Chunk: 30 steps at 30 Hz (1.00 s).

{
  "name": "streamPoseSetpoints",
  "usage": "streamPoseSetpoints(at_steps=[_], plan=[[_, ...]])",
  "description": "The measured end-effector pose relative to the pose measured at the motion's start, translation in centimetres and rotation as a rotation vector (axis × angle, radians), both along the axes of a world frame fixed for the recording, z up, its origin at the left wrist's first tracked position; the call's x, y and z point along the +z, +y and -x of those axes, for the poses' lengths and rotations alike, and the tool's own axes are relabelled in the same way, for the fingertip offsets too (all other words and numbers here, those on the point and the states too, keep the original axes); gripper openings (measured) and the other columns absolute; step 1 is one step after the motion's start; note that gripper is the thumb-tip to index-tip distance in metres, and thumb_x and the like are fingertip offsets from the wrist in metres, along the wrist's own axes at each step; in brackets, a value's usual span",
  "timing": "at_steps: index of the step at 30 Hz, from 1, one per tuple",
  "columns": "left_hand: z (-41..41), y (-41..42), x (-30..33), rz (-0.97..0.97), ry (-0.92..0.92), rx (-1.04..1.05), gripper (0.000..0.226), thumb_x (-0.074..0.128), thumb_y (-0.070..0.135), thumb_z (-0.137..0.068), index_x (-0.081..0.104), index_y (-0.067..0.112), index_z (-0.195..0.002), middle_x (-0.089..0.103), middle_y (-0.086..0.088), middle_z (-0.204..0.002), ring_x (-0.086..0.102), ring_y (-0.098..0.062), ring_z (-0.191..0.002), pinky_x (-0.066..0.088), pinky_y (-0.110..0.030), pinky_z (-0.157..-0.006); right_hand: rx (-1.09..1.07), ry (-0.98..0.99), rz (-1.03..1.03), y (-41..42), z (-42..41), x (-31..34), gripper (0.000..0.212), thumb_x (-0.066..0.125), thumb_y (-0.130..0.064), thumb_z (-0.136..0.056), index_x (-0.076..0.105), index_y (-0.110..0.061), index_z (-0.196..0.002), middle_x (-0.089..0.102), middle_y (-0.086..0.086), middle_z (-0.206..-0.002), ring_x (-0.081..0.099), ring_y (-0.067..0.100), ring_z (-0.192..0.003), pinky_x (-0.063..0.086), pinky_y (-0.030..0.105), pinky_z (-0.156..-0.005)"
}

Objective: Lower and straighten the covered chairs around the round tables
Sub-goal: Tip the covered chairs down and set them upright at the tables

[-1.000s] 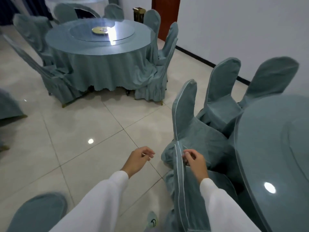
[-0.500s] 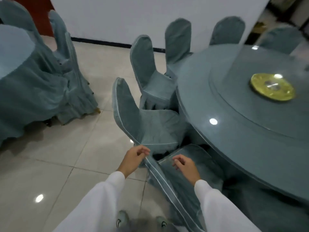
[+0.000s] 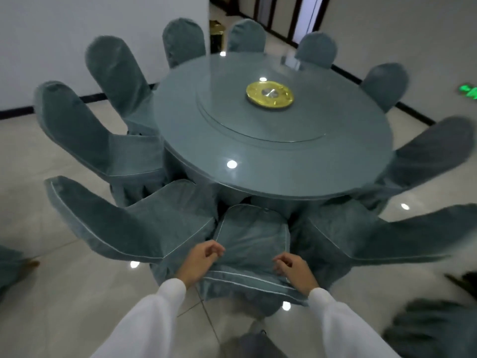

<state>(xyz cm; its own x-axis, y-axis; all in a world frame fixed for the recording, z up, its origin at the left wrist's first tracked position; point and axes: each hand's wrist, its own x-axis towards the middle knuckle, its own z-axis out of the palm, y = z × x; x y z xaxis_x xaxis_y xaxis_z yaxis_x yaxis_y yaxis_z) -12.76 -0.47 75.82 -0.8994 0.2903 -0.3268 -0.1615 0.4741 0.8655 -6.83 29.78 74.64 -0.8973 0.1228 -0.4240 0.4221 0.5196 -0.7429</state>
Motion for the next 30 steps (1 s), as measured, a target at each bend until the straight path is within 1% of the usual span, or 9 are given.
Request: streamPoseSetpoints(at_steps=[3,5,10,13,15,17,19,22,30], plan=[[-0.8,0.1,-0.9,0.016,-0.019,-0.082,0.024,0.063,0.023,-0.097,0.068,0.037,-0.116,0.074,0.013,-0.092,0.069,-0.005,-0.091,0.056,-0.036,-0.092,-0.045,-0.008,-0.057,-0.1,-2.9,-0.3,0.018,0.06,-0.015,-0.1,0.074,-0.024,-0.093,0.076,-0.004,-0.092,0.07,0.014,-0.086,0.058,0.028,-0.084],[-1.5,0.0,-1.1,0.02,-0.012,-0.131,0.039,0.059,0.046,-0.097,0.052,0.049,-0.135,0.07,0.016,-0.087,0.065,-0.002,-0.086,0.053,-0.034,-0.091,-0.094,0.008,-0.087,-0.4,-4.6,-0.4,0.018,0.059,-0.025,-0.102,0.073,-0.029,-0.091,0.073,-0.009,-0.091,0.068,0.011,-0.087,0.057,0.03,-0.085],[-2.3,0.0,-2.4,0.28,0.088,-0.385,0.066,0.056,0.089,-0.071,0.057,0.049,-0.124,0.057,0.028,-0.12,0.044,-0.002,-0.119,0.028,-0.033,-0.112,-0.146,0.071,-0.062,-1.4,-7.6,-0.3,0.032,0.049,-0.065,-0.096,0.068,-0.04,-0.098,0.071,-0.015,-0.099,0.066,0.008,-0.094,0.057,0.038,-0.09],[-2.7,0.6,-2.9,0.366,0.172,-0.494,0.057,0.074,0.059,-0.078,0.051,0.047,-0.128,0.051,0.021,-0.127,0.037,-0.009,-0.125,0.016,-0.031,-0.111,0.006,0.097,-0.155,-1.0,-9.2,-0.5,0.049,0.058,-0.081,-0.082,0.06,-0.048,-0.117,0.062,-0.025,-0.113,0.06,0.003,-0.106,0.053,0.029,-0.094],[-2.7,1.2,-2.9,0.385,0.226,-0.48,0.048,0.07,0.025,-0.087,0.053,0.044,-0.128,0.053,0.016,-0.128,0.041,-0.016,-0.128,0.016,-0.033,-0.109,0.117,0.085,-0.251,-0.5,-9.4,-0.6,0.057,0.07,-0.071,-0.08,0.053,-0.048,-0.13,0.055,-0.029,-0.121,0.054,-0.001,-0.112,0.048,0.022,-0.097],[-2.6,1.9,-3.3,0.423,0.259,-0.444,0.053,0.063,0.009,-0.089,0.056,0.046,-0.126,0.055,0.017,-0.126,0.041,-0.017,-0.125,0.018,-0.037,-0.107,0.17,0.118,-0.336,-0.1,-9.0,-1.1,0.049,0.073,-0.047,-0.088,0.058,-0.036,-0.133,0.061,-0.016,-0.127,0.057,0.01,-0.116,0.046,0.026,-0.1],[-2.4,2.3,-3.7,0.424,0.296,-0.429,0.062,0.063,0.004,-0.088,0.056,0.056,-0.122,0.053,0.023,-0.122,0.038,-0.012,-0.12,0.019,-0.039,-0.105,0.193,0.149,-0.423,0.3,-8.5,-1.6,0.038,0.067,-0.029,-0.096,0.063,-0.025,-0.133,0.067,-0.001,-0.128,0.061,0.024,-0.115,0.044,0.03,-0.101],[-1.6,2.9,-4.4,0.444,0.325,-0.481,0.08,0.061,-0.003,-0.085,0.044,0.071,-0.11,0.047,0.03,-0.118,0.034,-0.006,-0.116,0.018,-0.035,-0.099,0.228,0.133,-0.451,1.3,-7.6,-1.5,0.036,0.06,-0.025,-0.101,0.061,-0.021,-0.136,0.066,0.005,-0.13,0.06,0.027,-0.115,0.043,0.031,-0.099],[-0.4,6.9,-4.4,0.461,0.28,-0.439,0.061,0.061,0.003,-0.089,0.057,0.054,-0.123,0.054,0.022,-0.12,0.038,-0.013,-0.12,0.02,-0.041,-0.104,0.179,0.099,-0.363,4.9,-6.0,-0.8,0.035,0.063,-0.03,-0.099,0.062,-0.024,-0.134,0.066,0.001,-0.125,0.06,0.023,-0.113,0.048,0.033,-0.101]])
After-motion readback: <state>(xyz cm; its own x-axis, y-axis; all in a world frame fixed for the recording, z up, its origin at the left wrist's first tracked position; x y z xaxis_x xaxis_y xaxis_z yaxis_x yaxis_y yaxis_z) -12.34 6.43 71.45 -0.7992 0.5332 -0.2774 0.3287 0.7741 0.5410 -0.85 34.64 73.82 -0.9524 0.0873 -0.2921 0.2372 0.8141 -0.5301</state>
